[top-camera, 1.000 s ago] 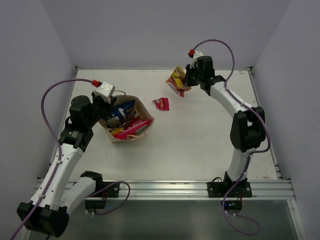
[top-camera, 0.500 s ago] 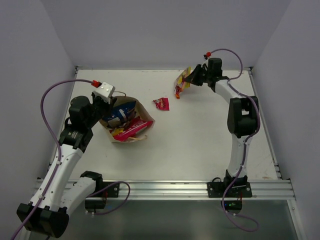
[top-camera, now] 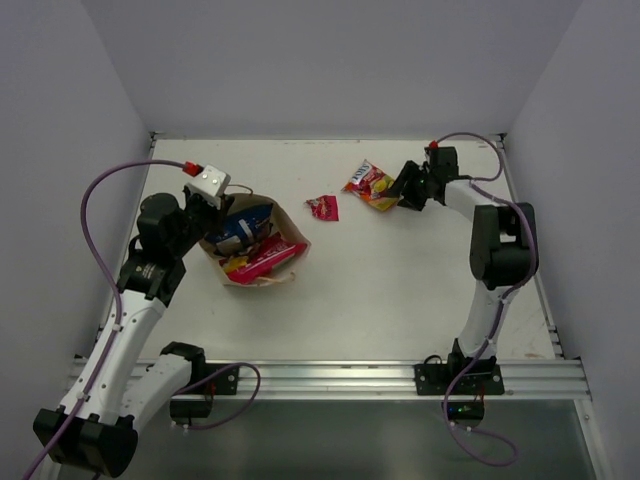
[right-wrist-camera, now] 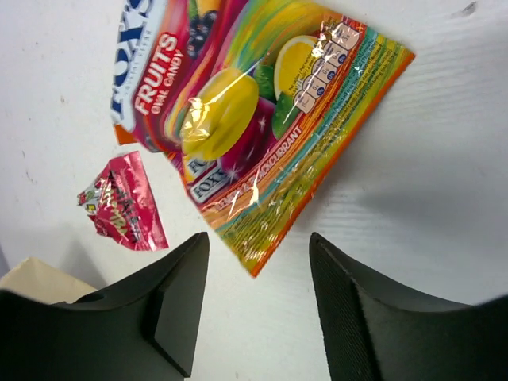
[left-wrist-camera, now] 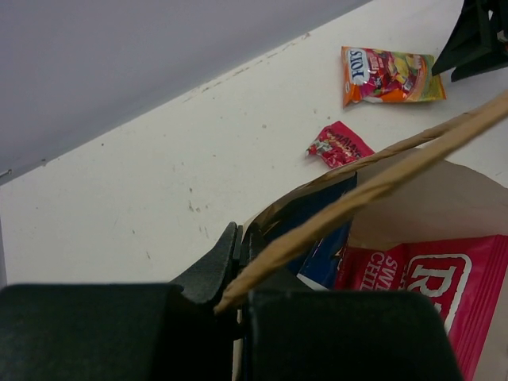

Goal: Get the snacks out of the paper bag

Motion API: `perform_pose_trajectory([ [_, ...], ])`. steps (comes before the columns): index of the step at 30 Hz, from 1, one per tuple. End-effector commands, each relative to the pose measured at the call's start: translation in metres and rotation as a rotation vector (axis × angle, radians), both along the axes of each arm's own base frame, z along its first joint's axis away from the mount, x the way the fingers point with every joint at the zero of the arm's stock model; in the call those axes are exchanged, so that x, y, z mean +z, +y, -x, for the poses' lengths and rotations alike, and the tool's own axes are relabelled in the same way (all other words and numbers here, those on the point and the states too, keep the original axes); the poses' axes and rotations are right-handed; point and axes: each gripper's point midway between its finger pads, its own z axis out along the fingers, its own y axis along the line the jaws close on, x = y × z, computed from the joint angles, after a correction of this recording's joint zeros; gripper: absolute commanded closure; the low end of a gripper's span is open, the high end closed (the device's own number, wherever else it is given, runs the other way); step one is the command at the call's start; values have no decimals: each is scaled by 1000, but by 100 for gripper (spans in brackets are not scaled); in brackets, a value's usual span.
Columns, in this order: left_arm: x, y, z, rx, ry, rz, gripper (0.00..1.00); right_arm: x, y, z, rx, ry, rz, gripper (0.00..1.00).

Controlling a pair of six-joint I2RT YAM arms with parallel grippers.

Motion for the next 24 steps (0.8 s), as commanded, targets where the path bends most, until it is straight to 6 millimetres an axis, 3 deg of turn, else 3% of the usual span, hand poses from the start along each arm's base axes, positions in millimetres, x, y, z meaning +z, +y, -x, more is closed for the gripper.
perform_pose_trajectory([
  [1, 21, -4, 4, -24, -74, 29, 100, 48, -25, 14, 6, -102, 174, 42],
  [2, 21, -4, 4, -24, -74, 29, 100, 71, -28, 18, 2, -152, 195, 42],
  [5, 23, -6, 5, -40, -82, 24, 100, 95, -26, 38, 58, -215, 258, 39],
  [6, 25, -7, 5, -44, -85, 23, 100, 118, -14, 49, 124, -291, 291, 39],
  [8, 26, -9, 7, -59, -91, 21, 100, 142, 5, 63, 213, -376, 318, 39],
  [9, 25, -10, 7, -65, -91, 19, 100, 165, 33, 79, 331, -476, 340, 40],
  [10, 27, -11, 8, -77, -97, 17, 100, 176, 45, 88, 376, -521, 357, 40],
  [11, 25, -11, 9, -79, -100, 9, 100, 187, 74, 104, 482, -596, 389, 40],
  [13, 25, -12, 10, -92, -108, 2, 100, 215, 103, 127, 584, -717, 397, 40],
  [14, 26, -12, 11, -93, -111, 1, 100, 223, 118, 137, 627, -758, 390, 41],
  [15, 26, -12, 12, -97, -113, -1, 100, 234, 145, 157, 733, -836, 384, 41],
  [17, 27, -13, 14, -103, -119, -2, 100, 251, 168, 179, 794, -919, 361, 42],
  [18, 26, -13, 15, -105, -122, -6, 100, 259, 192, 201, 877, -992, 340, 42],
  [20, 27, -13, 17, -110, -129, -5, 100, 268, 212, 223, 938, -1061, 317, 42],
  [21, 28, -13, 18, -113, -132, -7, 100, 272, 230, 243, 1004, -1114, 295, 43],
  [24, 29, -15, 22, -129, -139, -7, 100, 272, 260, 273, 1106, -1179, 288, 46],
])
